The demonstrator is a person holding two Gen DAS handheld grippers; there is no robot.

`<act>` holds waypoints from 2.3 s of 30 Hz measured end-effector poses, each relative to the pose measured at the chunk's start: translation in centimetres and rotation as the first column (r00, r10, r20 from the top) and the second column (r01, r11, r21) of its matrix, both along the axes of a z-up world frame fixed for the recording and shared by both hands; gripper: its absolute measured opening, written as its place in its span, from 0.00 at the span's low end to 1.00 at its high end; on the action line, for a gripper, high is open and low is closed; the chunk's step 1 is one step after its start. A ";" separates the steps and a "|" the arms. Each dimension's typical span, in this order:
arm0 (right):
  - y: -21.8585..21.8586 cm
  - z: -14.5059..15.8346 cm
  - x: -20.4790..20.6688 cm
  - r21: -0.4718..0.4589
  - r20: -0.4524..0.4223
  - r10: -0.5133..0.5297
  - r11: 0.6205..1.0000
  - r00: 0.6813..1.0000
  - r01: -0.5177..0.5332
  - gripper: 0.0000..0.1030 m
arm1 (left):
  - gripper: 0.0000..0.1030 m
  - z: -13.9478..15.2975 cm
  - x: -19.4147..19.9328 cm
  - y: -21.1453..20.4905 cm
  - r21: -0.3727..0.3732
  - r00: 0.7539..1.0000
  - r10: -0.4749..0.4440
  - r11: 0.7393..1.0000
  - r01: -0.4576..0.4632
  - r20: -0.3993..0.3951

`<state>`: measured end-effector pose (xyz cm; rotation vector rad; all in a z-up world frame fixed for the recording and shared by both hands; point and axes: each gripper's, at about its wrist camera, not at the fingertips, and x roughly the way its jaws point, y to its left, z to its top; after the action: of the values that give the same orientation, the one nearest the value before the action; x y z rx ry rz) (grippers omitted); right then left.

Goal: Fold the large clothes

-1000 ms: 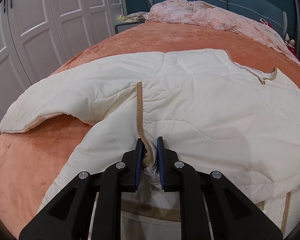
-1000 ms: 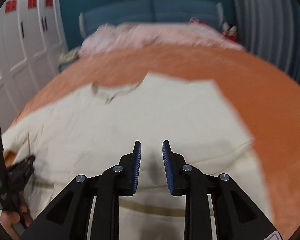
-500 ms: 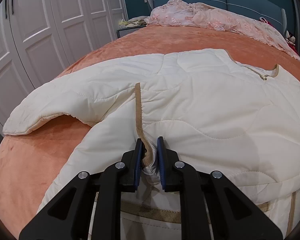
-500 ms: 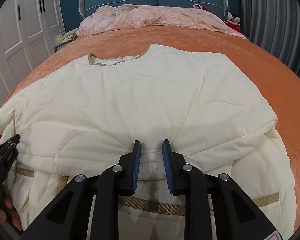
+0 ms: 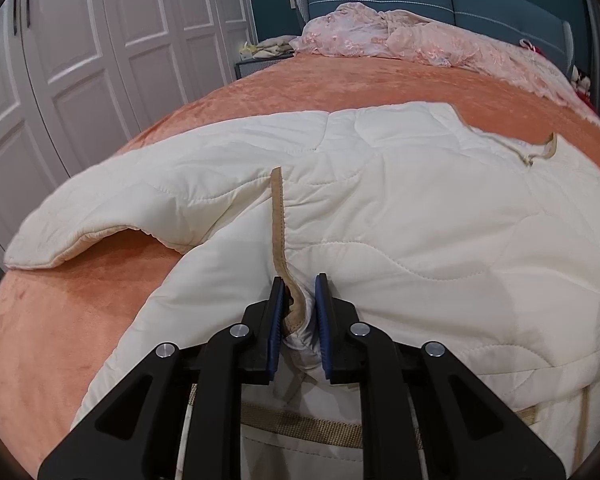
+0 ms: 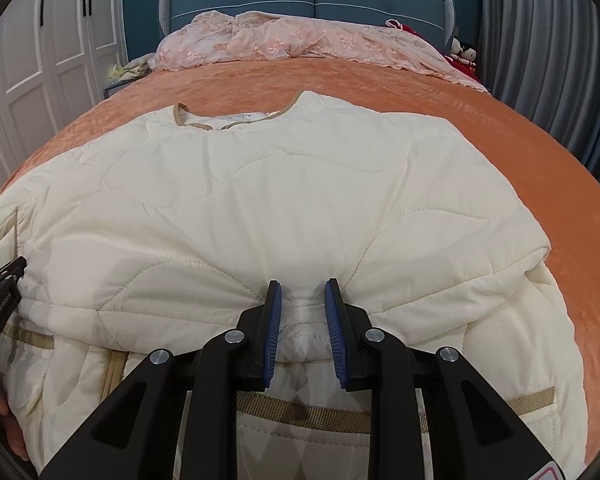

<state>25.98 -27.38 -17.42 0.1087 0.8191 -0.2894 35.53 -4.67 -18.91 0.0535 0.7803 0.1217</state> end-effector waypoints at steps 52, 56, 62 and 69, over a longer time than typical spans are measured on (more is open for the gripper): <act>3.2 5.1 -17.5 0.086 0.178 0.078 0.992 0.981 -0.094 0.59 | 0.16 19.6 -0.8 -11.6 -0.267 0.861 -0.487 0.819 0.508 0.146; 1.5 5.0 -17.6 0.111 0.173 0.050 0.991 0.984 -0.070 0.60 | 0.66 14.0 -2.3 -14.2 -0.309 0.844 -0.533 0.796 0.520 0.048; -1.5 6.6 -15.8 0.115 0.201 0.013 0.993 0.979 -0.036 0.63 | 0.75 12.2 -2.6 -8.9 -0.412 0.878 -0.478 0.795 0.445 0.026; -7.0 7.9 -9.2 0.161 0.228 -0.071 0.986 0.971 0.034 0.66 | 0.75 8.2 1.4 5.4 -0.569 0.975 -0.179 0.819 0.075 -0.129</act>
<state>16.74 -34.39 -9.50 0.3065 0.6046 -0.2566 36.95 0.77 -10.75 -0.4535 0.9642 -0.2508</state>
